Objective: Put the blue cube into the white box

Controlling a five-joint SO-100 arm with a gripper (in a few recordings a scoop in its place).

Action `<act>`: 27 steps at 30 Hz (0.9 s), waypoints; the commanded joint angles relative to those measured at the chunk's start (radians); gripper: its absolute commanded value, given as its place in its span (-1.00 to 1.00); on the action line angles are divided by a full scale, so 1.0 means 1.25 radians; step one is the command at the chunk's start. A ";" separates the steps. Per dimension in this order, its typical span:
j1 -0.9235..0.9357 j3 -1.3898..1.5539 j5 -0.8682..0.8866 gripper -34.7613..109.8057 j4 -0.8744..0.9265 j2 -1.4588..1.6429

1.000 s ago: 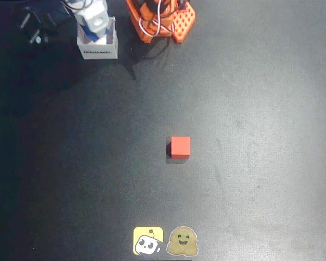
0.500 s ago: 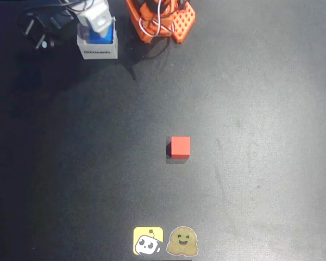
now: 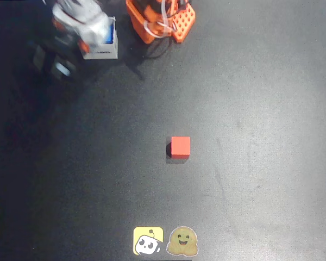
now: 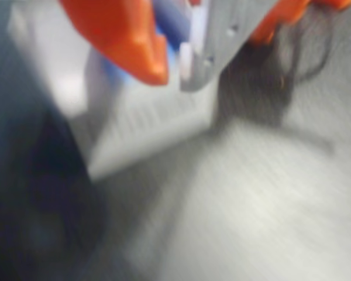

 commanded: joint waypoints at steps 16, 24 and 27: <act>-0.677 0.308 0.118 -0.52 -0.183 0.463; -0.681 0.479 0.177 -0.52 -0.144 0.789; -0.681 0.508 0.202 -0.52 -0.189 0.789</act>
